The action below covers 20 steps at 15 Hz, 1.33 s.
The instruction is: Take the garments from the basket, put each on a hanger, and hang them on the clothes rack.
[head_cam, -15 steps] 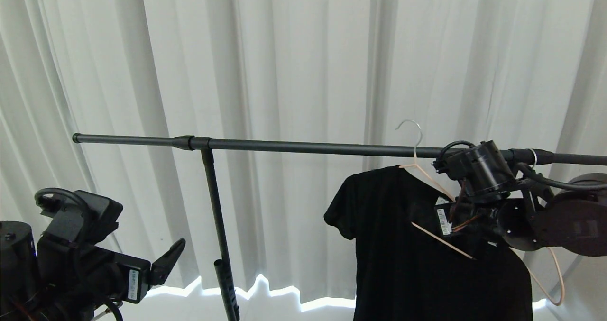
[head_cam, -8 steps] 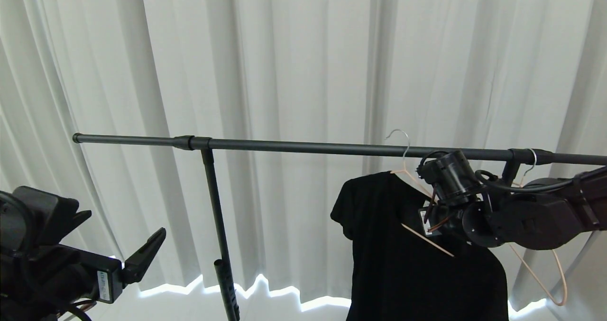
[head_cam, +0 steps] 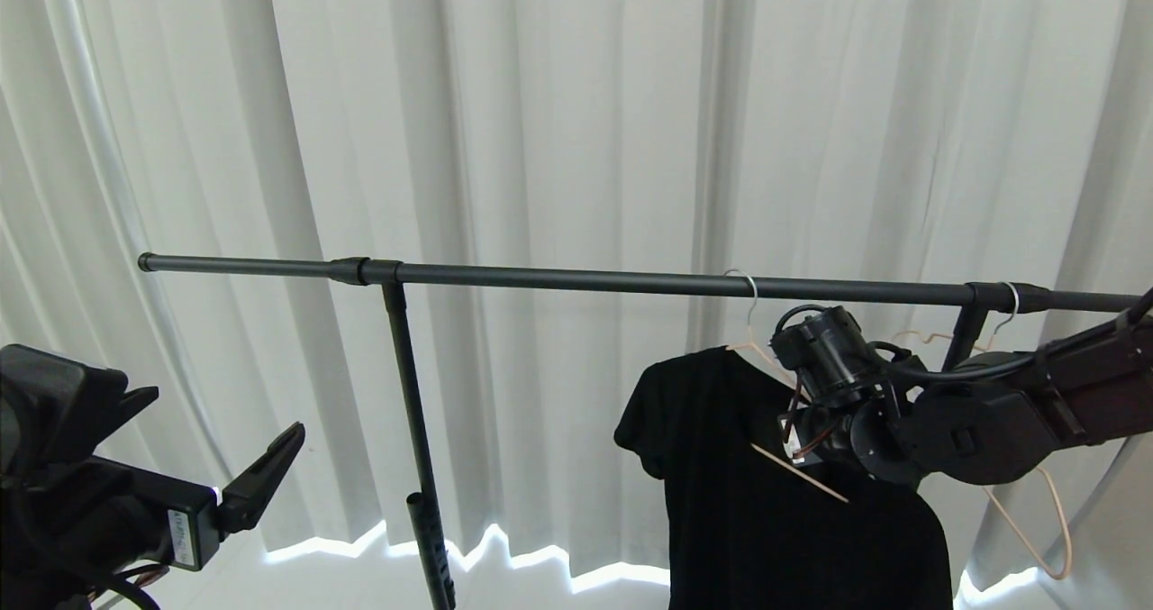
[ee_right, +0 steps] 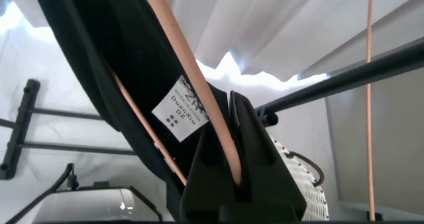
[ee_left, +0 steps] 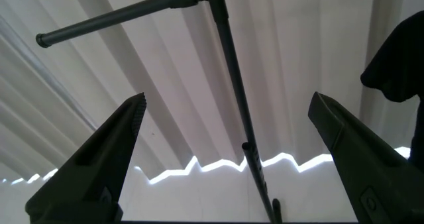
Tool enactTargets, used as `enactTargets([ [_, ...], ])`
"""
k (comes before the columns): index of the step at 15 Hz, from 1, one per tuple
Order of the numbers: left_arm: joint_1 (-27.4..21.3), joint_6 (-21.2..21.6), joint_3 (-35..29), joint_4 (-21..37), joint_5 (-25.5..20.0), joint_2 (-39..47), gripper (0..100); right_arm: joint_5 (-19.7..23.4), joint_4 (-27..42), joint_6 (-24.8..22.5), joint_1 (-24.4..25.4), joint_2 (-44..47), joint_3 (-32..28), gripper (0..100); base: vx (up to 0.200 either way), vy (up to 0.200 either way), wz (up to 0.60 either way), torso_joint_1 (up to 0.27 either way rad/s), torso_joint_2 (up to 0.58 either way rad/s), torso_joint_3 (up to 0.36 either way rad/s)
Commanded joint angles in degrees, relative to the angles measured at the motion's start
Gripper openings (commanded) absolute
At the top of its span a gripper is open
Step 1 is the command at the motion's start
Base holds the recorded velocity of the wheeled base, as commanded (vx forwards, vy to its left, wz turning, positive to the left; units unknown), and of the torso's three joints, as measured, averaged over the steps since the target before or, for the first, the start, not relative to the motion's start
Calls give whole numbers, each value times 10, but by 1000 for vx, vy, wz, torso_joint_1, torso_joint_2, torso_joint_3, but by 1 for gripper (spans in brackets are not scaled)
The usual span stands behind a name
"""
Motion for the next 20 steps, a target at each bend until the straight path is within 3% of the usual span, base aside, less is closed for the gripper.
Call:
enactTargets([
  [1, 0, 0, 0, 0, 0, 1, 100, 0, 0, -1, 1, 2, 0, 0, 0, 0, 0, 0, 0, 0],
  [2, 0, 0, 0, 0, 0, 1, 100, 0, 0, -1, 1, 2, 0, 0, 0, 0, 0, 0, 0, 0],
  [3, 0, 0, 0, 0, 0, 2, 100, 0, 0, -1, 1, 2, 0, 100, 0, 0, 0, 0, 0, 0],
  [8, 0, -2, 3, 0, -1, 1, 100, 0, 2, 0, 5, -46, -1, 100, 0, 0, 0, 0, 0, 0],
  [13, 0, -2, 26, 0, -2, -5, 100, 0, 47, 1, 32, -157, 9, 100, 0, 0, 0, 0, 0, 0],
  [15, 0, 0, 29, 0, -2, -5, 100, -1, 95, -1, 35, -206, 9, 100, 0, 0, 0, 0, 0, 0],
  [20, 29, 25, 32, 0, 0, -6, 100, -4, 329, -4, 13, -354, 11, 100, 0, 0, 0, 0, 0, 0],
])
